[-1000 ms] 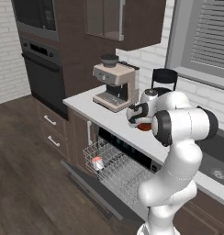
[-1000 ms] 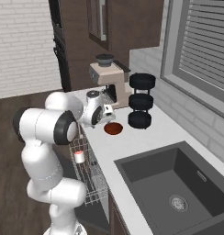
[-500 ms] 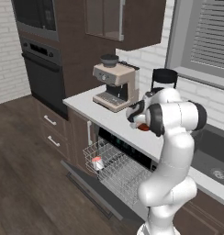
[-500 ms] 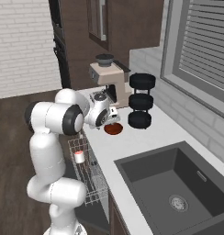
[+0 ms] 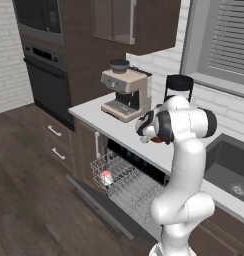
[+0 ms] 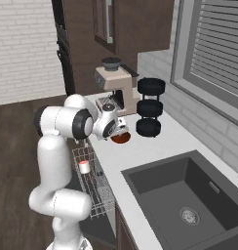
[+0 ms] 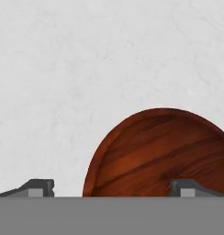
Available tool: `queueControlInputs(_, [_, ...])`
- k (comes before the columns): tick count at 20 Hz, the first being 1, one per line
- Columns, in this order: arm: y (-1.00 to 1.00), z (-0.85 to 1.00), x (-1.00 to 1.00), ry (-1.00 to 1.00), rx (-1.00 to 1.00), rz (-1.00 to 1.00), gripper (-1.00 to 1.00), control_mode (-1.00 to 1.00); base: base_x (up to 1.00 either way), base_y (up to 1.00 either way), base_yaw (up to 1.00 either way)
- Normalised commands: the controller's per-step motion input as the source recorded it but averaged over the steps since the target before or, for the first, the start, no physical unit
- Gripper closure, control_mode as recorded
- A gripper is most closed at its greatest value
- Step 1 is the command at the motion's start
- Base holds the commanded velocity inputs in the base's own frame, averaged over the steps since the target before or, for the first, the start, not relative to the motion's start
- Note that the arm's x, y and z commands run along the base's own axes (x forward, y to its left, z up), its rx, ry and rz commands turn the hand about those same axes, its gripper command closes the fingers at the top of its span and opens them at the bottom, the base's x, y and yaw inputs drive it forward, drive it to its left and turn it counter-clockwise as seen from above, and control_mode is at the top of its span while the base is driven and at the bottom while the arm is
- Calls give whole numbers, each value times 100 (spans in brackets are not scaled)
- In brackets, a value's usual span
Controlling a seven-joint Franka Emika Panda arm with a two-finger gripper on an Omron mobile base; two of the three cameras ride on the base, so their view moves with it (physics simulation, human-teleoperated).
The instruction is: Pick up the cup and bowl from the counter, place them in the dishwasher, and close the dishwasher door.
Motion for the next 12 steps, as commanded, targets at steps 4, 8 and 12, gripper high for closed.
queueControlInputs(4, [0, -32, 7, 0, 0, 0, 100, -100, 0, 0, 0])
queueControlInputs(8, [-3, -11, 1, -2, 0, 0, 100, -100, 0, 0, 0])
queueControlInputs(12, [-4, -1, -1, -11, 0, 0, 100, -100, 0, 0, 0])
